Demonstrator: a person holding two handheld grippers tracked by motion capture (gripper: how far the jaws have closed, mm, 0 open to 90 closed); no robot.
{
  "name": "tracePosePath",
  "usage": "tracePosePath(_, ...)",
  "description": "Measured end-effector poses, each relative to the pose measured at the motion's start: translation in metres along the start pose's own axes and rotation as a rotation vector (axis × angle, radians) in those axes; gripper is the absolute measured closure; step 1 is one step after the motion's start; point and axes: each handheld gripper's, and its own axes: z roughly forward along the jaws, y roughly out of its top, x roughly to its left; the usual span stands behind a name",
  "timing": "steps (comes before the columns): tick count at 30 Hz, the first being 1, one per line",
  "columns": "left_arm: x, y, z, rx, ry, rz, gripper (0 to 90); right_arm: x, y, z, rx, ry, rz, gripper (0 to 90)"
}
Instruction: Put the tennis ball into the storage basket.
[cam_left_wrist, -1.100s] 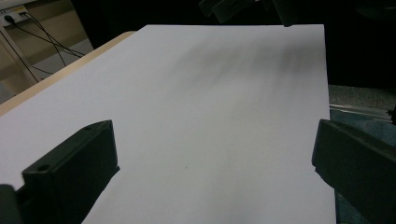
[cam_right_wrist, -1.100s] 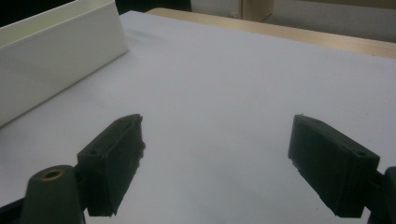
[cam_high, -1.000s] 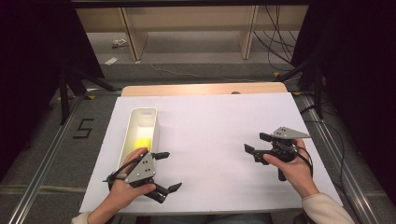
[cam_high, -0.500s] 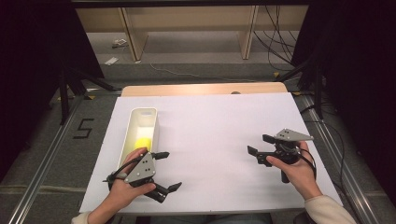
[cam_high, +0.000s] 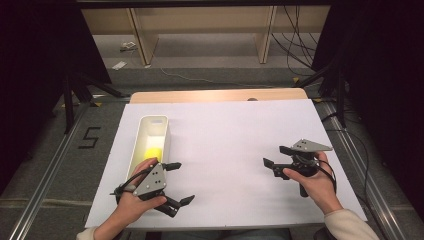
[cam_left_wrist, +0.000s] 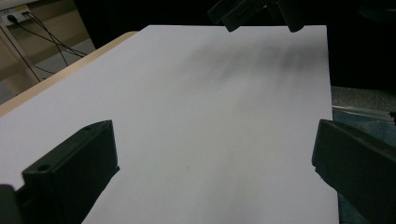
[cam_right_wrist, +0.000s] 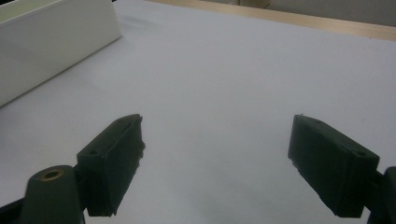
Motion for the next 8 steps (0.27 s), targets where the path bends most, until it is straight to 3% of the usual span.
tracePosePath(8,0.0003,0.0005,0.0,-0.002,-0.001,-0.002,0.0,0.0005,-0.0003,0.001,0.003,0.009,-0.004,18.5)
